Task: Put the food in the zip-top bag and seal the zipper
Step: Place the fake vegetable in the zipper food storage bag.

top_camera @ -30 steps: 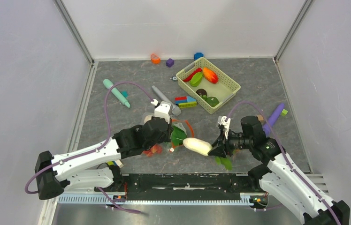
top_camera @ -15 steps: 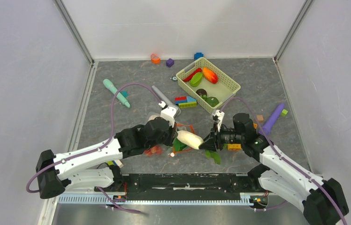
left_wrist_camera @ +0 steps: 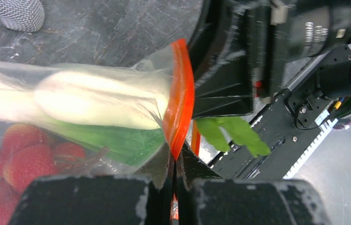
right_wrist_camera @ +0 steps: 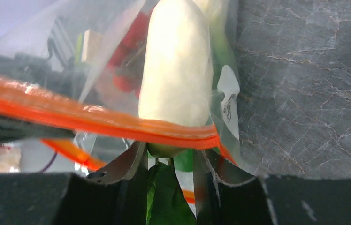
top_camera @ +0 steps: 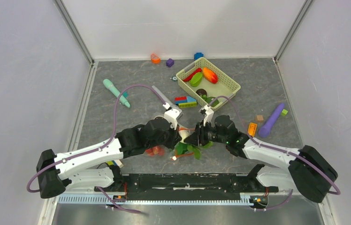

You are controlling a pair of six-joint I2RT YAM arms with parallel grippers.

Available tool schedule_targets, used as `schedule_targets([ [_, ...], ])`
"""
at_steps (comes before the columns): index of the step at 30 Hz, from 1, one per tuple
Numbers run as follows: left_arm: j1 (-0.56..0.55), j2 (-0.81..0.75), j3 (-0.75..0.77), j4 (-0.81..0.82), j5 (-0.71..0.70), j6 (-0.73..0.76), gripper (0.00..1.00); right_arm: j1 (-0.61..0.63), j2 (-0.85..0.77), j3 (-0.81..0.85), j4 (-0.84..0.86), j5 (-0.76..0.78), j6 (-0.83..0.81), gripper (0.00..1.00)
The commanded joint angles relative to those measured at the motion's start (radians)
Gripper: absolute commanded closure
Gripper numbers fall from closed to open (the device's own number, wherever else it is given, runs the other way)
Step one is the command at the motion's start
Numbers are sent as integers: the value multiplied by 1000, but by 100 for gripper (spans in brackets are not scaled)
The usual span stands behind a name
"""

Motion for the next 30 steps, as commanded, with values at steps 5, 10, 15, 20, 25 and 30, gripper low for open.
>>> schedule_targets([
  [5,-5,-10,14,83,97,41,98,73,116,21,354,247,260,100],
  [10,-6,-13,10,105,157,40,98,120,147,-3,475,386,335,100],
  [15,-8,-23,8,103,167,37,98,187,171,-16,550,562,367,98],
  [20,-9,-49,-2,116,206,48,98,223,180,29,467,664,293,98],
  [25,-9,-50,-8,145,284,37,98,280,184,5,487,893,274,96],
  [30,-8,-46,-12,164,319,29,98,311,234,10,559,963,264,89],
])
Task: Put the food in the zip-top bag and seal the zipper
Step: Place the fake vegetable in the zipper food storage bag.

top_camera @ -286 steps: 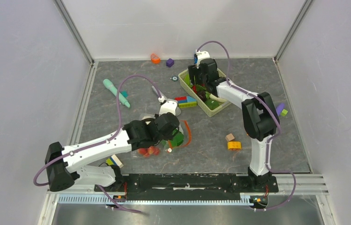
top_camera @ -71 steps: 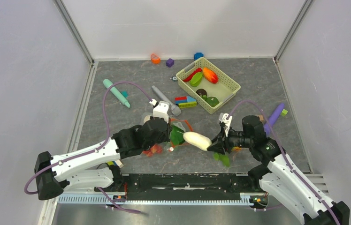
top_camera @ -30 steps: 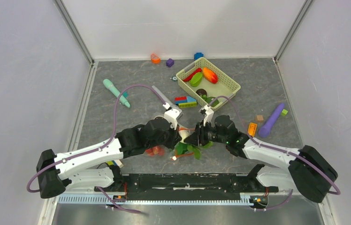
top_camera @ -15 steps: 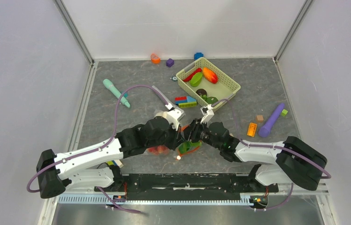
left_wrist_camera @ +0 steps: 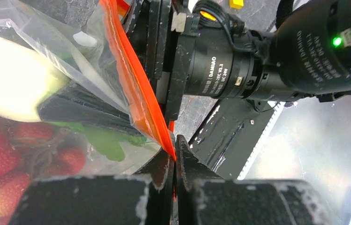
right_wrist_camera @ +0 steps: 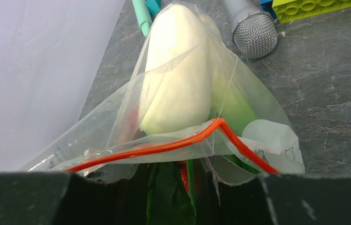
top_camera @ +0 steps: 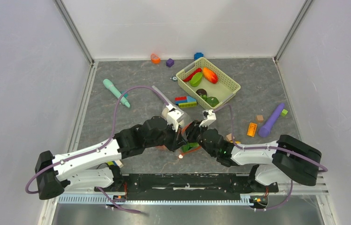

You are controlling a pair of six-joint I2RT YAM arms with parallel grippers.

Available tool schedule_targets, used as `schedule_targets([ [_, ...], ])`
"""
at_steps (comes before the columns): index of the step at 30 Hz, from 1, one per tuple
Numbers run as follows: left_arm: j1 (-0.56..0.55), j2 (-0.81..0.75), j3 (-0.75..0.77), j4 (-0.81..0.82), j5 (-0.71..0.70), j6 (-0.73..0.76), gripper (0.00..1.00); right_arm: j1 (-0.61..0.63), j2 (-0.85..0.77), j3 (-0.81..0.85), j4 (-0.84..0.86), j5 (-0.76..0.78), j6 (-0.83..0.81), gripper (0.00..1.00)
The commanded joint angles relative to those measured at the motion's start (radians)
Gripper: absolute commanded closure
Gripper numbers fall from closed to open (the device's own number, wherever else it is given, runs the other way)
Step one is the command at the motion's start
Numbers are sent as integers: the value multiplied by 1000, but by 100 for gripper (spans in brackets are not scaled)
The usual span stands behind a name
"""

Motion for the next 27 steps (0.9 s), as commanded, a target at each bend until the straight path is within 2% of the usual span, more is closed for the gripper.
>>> schedule_targets([
  [1,-9,-18,1,78,109,19,98,19,43,26,139,184,-21,87],
  [4,-8,-13,1,89,140,17,98,40,74,37,187,236,-45,87],
  [7,-8,-15,0,93,151,15,98,61,91,62,167,280,-80,77],
  [13,-7,-50,-8,77,19,-30,98,100,59,68,94,344,-190,67],
  [16,-8,-89,-22,83,-10,-49,98,135,43,81,-4,458,-220,67],
  [20,-8,-124,-38,100,-5,-63,98,177,55,80,-10,607,-264,67],
  [27,-7,-142,-44,110,3,-75,98,235,161,165,-22,753,-365,66],
])
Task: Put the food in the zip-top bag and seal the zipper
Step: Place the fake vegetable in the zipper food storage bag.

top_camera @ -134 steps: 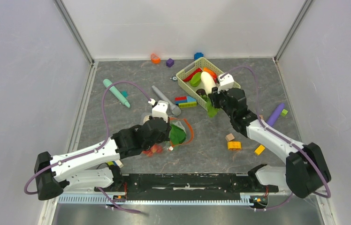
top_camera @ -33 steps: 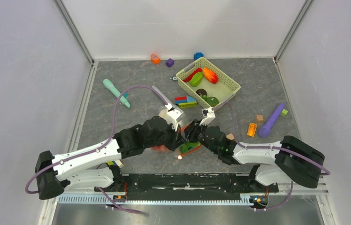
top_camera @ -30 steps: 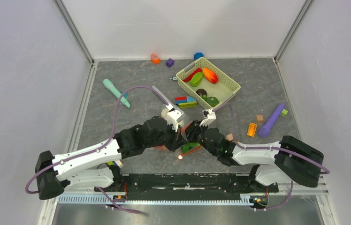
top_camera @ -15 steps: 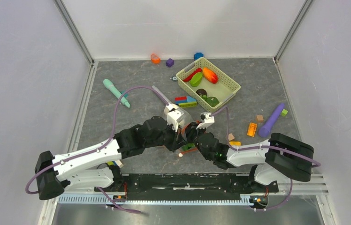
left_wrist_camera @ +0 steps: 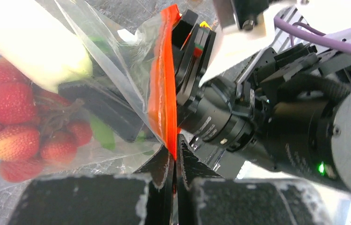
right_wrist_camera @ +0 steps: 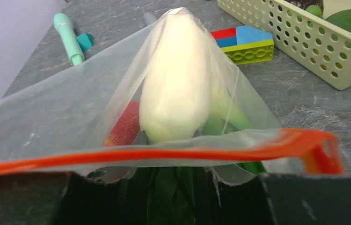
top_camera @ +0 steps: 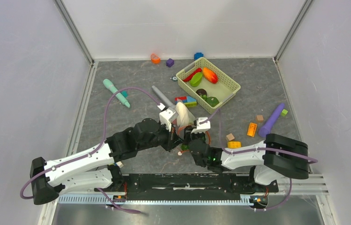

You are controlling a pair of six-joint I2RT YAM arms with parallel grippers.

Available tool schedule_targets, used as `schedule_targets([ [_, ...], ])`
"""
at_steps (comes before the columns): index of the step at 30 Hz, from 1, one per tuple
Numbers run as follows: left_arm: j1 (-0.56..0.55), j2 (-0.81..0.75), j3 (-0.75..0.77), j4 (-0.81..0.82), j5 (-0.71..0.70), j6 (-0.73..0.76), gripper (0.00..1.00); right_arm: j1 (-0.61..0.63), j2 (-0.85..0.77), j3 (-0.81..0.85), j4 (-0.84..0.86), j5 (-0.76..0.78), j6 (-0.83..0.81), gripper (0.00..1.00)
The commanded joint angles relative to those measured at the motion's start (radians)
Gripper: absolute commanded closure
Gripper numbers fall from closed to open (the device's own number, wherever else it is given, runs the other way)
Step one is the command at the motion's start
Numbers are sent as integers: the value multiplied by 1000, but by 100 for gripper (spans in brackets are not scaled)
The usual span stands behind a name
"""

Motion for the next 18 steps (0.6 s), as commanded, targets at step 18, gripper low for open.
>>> schedule_targets([
  [18,-11,-8,15,3,-254,-77,97,45,-135,25,-125,-95,-60,36],
])
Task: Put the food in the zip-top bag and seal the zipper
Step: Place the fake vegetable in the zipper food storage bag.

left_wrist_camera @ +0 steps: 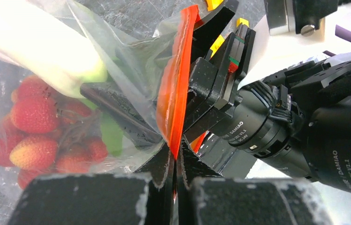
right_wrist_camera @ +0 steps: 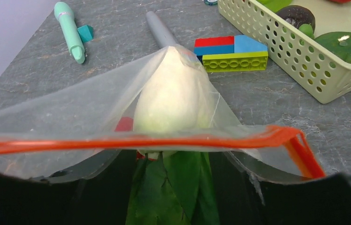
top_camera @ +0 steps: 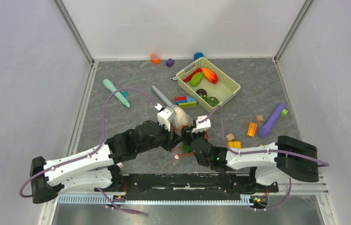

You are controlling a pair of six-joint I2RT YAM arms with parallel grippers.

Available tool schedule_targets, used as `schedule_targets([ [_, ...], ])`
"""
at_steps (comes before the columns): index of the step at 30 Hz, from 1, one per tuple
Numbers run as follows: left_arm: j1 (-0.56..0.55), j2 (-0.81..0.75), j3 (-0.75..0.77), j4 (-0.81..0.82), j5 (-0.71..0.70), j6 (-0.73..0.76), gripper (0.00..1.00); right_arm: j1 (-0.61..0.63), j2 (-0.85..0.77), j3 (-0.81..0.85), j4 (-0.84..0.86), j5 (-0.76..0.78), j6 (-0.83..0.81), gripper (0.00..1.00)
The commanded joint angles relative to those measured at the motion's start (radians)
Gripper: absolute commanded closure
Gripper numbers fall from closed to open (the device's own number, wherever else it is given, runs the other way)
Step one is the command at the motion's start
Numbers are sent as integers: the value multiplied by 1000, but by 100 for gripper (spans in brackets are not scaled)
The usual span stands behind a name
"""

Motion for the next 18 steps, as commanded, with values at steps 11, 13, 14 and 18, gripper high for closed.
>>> schedule_targets([
  [11,9,2,14,8,-151,-26,96,17,-186,-54,-10,-261,10,30],
  [13,9,5,14,4,-162,-27,96,17,-200,-58,-6,-303,-18,26],
  [14,9,4,15,1,-168,-28,96,19,-207,-59,-13,-313,-25,25],
  [18,10,1,14,0,-179,-34,96,28,-247,-86,16,-355,-52,29],
])
